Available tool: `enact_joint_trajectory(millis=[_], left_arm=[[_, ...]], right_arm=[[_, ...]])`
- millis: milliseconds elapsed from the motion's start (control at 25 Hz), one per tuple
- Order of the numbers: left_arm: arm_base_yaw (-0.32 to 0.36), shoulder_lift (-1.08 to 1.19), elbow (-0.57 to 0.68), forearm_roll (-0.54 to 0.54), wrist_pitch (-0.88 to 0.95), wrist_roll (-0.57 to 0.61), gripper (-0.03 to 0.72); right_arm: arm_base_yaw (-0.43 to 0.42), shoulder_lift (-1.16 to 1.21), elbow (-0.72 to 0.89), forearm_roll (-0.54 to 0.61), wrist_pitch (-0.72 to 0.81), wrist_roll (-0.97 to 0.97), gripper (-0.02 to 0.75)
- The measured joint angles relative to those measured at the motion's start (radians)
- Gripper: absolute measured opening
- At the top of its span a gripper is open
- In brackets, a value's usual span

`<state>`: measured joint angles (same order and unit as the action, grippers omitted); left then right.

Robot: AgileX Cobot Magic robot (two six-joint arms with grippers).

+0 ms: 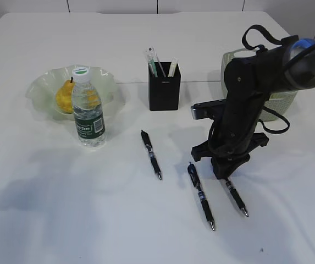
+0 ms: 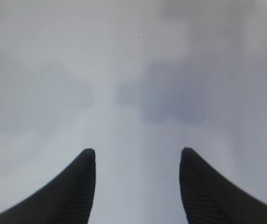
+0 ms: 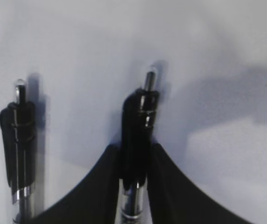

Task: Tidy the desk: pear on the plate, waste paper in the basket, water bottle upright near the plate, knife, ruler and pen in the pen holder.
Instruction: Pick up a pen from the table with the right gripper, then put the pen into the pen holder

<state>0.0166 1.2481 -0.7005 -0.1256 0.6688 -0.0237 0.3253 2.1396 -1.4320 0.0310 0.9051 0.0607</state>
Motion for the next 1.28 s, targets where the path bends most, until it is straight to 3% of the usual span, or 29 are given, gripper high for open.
enact_joint_trajectory(millis=[400,920,1280], left_arm=[[0.000,0.000,0.000,0.000,0.000,0.000,0.403],[0.000,0.000,0.000,0.000,0.000,0.000,0.402],[0.000,0.000,0.000,0.000,0.000,0.000,0.402]], right_arm=[[0.000,-0.018,0.000,0.000,0.040,-0.023,0.132],[0.000,-0.269,-0.002,0.000,0.049,-0.050,0.132],[0.000,-0.295,-0.162,0.000,-0.005,-0.050,0.132]])
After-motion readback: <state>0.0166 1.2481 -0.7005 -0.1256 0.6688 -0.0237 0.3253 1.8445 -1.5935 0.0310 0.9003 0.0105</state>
